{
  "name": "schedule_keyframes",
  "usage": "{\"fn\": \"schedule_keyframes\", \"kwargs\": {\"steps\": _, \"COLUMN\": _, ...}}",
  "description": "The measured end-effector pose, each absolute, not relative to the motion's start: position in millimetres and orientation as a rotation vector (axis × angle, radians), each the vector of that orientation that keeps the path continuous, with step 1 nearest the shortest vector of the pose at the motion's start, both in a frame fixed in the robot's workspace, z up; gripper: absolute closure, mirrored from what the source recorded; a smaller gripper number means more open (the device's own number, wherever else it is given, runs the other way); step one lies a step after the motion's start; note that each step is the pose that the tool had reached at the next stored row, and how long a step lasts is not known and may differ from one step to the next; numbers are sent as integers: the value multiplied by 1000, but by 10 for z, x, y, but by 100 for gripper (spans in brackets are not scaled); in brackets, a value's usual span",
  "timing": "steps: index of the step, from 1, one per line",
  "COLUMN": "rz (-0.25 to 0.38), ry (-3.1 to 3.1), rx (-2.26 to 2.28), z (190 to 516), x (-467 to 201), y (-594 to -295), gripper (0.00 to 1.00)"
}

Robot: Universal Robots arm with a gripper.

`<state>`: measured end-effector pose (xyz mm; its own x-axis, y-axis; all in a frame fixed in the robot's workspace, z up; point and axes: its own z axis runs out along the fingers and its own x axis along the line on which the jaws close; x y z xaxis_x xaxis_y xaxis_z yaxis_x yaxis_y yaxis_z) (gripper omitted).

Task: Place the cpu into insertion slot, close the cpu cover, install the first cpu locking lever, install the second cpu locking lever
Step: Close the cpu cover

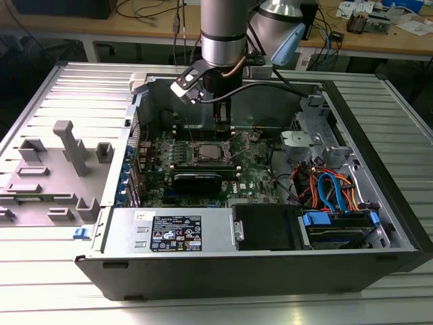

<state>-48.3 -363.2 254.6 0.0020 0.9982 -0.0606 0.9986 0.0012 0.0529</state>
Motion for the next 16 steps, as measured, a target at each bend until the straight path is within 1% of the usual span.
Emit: {"fn": "schedule_keyframes", "kwargs": {"steps": 16, "rz": -8, "ry": 2170, "rx": 2159, "z": 2586, "x": -360, "y": -3632, "gripper": 89}}
